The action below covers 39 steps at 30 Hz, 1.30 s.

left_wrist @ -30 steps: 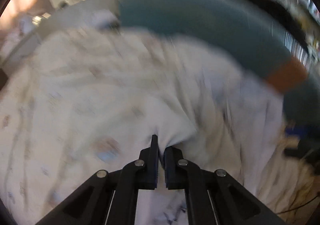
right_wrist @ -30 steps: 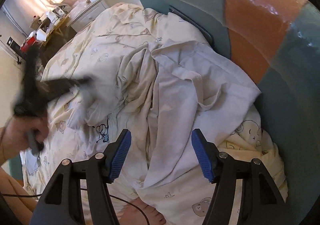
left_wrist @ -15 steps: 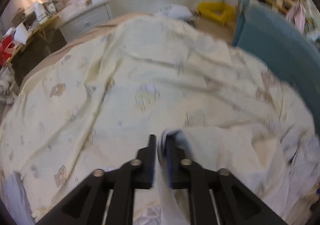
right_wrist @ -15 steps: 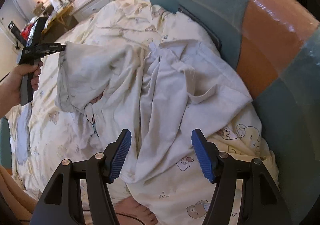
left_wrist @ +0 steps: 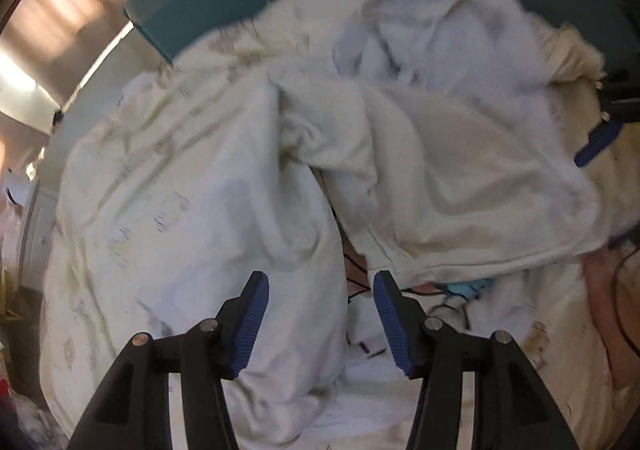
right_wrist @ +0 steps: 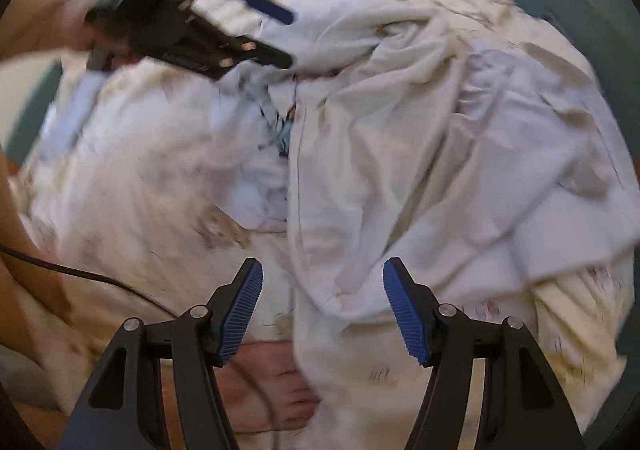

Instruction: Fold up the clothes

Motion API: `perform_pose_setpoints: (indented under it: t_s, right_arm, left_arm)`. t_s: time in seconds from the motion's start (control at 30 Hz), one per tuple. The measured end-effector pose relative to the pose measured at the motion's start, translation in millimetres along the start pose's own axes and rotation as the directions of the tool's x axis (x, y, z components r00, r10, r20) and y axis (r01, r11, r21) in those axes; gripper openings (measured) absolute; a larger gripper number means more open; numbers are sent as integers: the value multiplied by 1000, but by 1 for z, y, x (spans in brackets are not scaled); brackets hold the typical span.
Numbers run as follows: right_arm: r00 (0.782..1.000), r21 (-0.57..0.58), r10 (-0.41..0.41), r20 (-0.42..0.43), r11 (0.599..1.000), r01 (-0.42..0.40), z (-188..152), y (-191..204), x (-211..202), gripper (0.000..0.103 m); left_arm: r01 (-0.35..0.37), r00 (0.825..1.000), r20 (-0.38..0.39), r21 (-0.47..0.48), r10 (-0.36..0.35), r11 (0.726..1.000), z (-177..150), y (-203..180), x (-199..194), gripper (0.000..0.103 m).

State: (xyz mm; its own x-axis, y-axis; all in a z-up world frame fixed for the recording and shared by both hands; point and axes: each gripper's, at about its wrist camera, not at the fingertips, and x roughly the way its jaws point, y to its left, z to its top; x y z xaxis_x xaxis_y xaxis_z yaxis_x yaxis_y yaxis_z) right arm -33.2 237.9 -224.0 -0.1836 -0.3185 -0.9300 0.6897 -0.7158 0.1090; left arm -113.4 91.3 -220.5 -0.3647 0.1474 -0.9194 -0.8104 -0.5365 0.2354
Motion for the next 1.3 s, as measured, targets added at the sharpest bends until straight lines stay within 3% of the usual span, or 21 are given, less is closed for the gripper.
perform_pose_setpoints:
  t_s: [0.03,0.1,0.2,0.23,0.27,0.3,0.4,0.47,0.57,0.7,0.8,0.83,1.07,1.27,1.3]
  right_arm:
    - [999,-34,-43,-28,999,42,2,3,12,66]
    - [991,-96,-120,-60,989,114,6,6,30,55]
    - [980,-101,-197,-36,976,192,11,-1,34,39]
    - [979,-87,-203,-34,976,199,12,-6,33,25]
    - [977,-73,-209,-32,976,206,14,-10,31,20]
    - [976,-52,-218,-13,975,217,16,-15,24,10]
    - [973,43,-225,56,974,223,23,-34,-13,2]
    - [964,126,-239,113,966,225,28,-51,-46,1]
    - [970,177,-186,155,971,159,38,-66,-82,1]
    - [970,238,-119,213,969,67,52,-86,-128,4]
    - [981,191,-77,178,981,43,48,-62,-90,13]
    - [984,168,-56,170,985,27,45,-52,-76,27]
    - [985,-22,-164,49,986,165,22,11,17,29]
    - [951,-165,-296,92,937,308,8,42,34,32]
    - [933,-200,-343,107,912,358,5,49,37,35]
  left_arm:
    - [-22,1000,-9,-16,22,1000,2,2,9,55]
    - [-80,997,-23,-51,79,995,7,9,23,55]
    - [-152,988,-24,-120,151,981,14,28,33,55]
    - [-143,990,-21,-135,141,981,14,33,34,39]
    - [-130,991,-20,-128,129,983,15,37,35,18]
    - [-118,993,-19,-121,117,986,16,41,36,8]
    - [-64,997,32,-187,72,980,15,63,15,8]
    - [-53,994,84,-255,77,966,18,85,-11,8]
    - [-36,984,151,-326,89,945,26,116,-51,8]
    - [-55,974,190,-331,123,942,40,142,-91,8]
    - [-64,971,197,-324,134,944,48,146,-106,8]
    - [-71,971,194,-319,139,945,51,144,-108,8]
    - [-113,975,148,-310,165,944,67,143,-117,8]
    - [-121,971,162,-295,174,948,80,143,-128,8]
    - [-122,971,164,-292,175,949,80,142,-129,8]
